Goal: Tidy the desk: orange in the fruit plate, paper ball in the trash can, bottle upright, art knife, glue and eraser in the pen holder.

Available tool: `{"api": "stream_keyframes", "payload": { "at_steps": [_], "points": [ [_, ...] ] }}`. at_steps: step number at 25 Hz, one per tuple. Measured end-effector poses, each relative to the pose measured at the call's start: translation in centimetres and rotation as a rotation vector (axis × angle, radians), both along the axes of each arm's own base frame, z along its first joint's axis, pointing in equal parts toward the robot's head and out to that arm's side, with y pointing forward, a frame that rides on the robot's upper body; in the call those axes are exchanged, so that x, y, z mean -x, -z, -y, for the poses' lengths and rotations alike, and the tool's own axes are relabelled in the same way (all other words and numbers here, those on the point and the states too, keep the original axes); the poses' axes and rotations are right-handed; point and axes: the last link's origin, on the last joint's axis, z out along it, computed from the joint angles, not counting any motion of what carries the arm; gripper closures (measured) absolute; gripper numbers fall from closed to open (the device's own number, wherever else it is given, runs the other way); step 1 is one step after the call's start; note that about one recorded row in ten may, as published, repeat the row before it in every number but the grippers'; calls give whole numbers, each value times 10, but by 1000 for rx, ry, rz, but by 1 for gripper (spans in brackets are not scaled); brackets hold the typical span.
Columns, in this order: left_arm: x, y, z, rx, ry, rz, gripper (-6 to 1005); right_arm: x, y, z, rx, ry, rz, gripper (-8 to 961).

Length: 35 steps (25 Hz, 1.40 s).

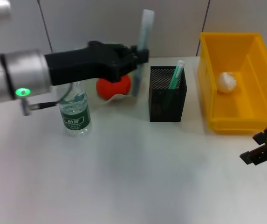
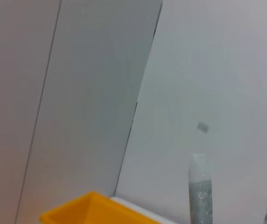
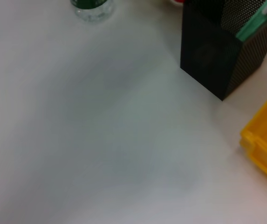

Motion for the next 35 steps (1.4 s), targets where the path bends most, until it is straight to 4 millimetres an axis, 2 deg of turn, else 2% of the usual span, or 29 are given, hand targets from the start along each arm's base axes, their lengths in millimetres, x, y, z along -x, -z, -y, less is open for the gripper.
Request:
{"api": "stream_keyframes", "payload": {
  "at_steps": [1,4,5,7,16,21,30,35],
  "points": [
    [3,15,-10,-12,10,27,848,-2,0,1,1,1,0,288],
    [4,22,-14,-20,10,37,851,-6,-1,3,6,4,-1,288],
    [7,33,-22,-35,-3,73,852,-7,0,3,8,7,-2,288],
    [6,40,-28,-54,-10,110,853,-7,0,3,11,10,-4,288],
    [-4,57,-50,-173,-39,126,852,3,14,1,57,0,10,287],
    [-14,70,-56,-192,-53,95,852,13,24,-5,69,12,39,287],
    [-23,88,-58,-217,-97,85,853,13,33,-14,96,37,74,288],
    [-35,95,-62,-213,-101,63,854,13,37,-14,113,37,90,288]
  ]
}}
